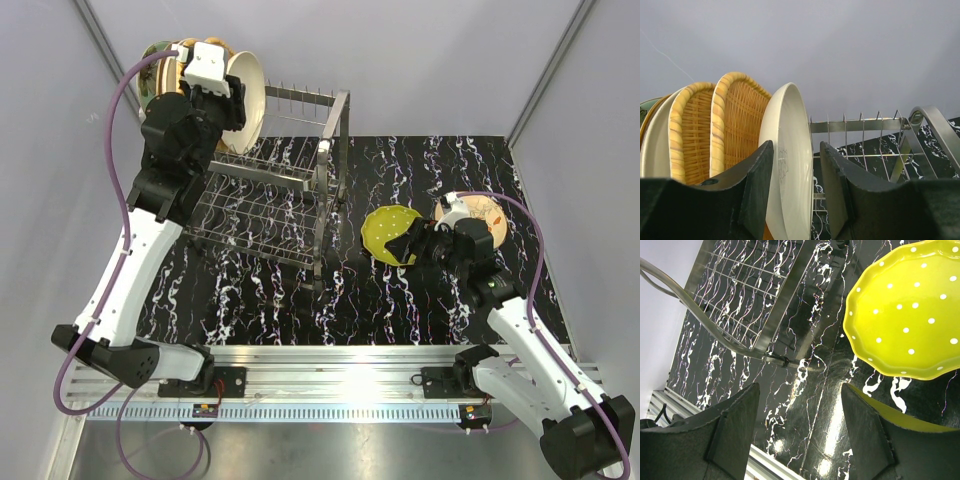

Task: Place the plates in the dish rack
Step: Grab a plate with the right arm

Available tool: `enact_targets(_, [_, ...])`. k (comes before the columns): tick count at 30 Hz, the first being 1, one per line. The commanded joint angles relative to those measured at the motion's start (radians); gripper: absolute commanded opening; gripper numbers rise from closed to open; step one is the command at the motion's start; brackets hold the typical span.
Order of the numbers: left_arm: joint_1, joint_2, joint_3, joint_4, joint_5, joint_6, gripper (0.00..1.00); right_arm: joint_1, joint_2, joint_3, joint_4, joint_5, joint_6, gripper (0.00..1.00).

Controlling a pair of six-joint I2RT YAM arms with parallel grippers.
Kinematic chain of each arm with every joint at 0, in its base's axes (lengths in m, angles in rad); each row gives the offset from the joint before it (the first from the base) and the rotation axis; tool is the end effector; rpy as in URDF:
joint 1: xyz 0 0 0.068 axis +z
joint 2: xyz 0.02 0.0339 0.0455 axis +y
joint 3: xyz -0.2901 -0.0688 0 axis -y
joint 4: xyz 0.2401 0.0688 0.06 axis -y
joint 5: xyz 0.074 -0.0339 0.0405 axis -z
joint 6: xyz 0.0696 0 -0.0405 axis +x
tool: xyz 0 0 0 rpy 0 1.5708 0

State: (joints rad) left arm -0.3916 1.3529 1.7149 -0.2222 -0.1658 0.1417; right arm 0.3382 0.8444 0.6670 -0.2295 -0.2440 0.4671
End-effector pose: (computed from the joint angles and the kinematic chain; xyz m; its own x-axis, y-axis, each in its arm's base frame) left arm 0.2834 -0.1046 0.5578 0.1593 0.0849 -0.9836 0.2049 0.9717 0.1171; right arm 0.1871 0.0836 0.2910 -0.5726 0.2618 -0.7769 -0.3062 0.8108 0.4989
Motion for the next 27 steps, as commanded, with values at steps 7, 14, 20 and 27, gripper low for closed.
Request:
enact_targets(7, [0.003,-0.035,-0.006,0.026,-0.005,0.007,0.5,-0.002,-0.001,0.005,0.029,0.028,-0.01,0.74])
enact_targets(14, [0.003,-0.08,0.034,0.006,0.015,0.01,0.65,-0.002,-0.004,0.008,0.029,0.023,-0.005,0.74])
enact_targets(20, [0.003,-0.124,0.081,-0.042,0.02,0.001,0.83,-0.002,-0.01,0.02,0.021,0.028,-0.005,0.74])
enact_targets(27, [0.003,-0.257,0.009,-0.084,0.066,-0.06,0.99,-0.002,0.019,0.055,-0.051,0.135,0.034,0.73])
